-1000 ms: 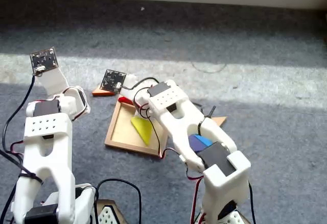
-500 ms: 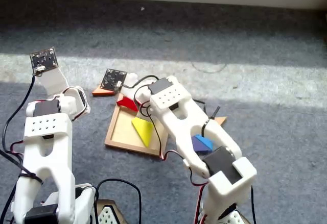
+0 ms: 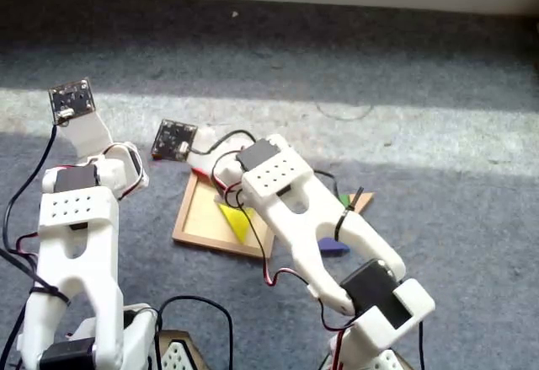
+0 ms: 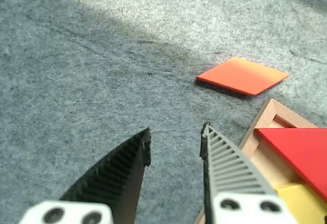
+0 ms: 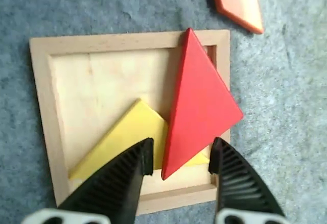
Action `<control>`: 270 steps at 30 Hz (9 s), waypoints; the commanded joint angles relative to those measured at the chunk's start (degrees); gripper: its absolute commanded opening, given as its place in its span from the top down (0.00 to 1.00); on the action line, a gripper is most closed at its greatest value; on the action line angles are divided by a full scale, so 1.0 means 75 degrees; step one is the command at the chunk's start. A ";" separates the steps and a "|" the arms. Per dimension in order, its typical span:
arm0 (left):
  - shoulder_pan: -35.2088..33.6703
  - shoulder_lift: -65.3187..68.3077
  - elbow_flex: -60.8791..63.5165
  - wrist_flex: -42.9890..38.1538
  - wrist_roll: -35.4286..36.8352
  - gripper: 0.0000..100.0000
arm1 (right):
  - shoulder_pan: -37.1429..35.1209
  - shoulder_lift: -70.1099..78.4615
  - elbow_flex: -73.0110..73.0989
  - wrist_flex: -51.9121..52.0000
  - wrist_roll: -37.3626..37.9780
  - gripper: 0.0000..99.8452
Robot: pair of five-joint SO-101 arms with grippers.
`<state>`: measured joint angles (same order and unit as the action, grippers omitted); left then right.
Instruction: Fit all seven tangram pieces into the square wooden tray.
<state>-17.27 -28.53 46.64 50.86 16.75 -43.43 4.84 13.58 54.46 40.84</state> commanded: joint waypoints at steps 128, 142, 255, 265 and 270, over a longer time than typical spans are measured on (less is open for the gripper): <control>-0.0076 -0.0229 -0.0041 -0.0141 0.0047 0.82 | 0.0979 0.1682 -0.0592 -0.2174 -0.3223 0.89; -0.0076 -0.0229 -0.0041 -0.0141 0.0047 0.82 | 0.0311 0.1788 -0.0615 -0.0463 -0.3188 0.89; -0.1670 -0.0240 -0.0217 -0.0352 0.0809 0.82 | -0.2690 -0.1272 0.1541 0.0615 -0.6295 0.89; -0.1670 -0.0240 -0.0217 -0.0352 0.0809 0.82 | -0.2514 -0.0240 0.1471 0.0557 -0.5697 0.89; -0.1670 -0.0240 -0.0205 -0.0352 0.0809 0.82 | -0.2045 -0.0170 0.1459 0.0100 -0.5286 0.89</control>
<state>-29.41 -28.53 46.64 49.19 22.37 -61.80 3.25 25.89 57.80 -0.92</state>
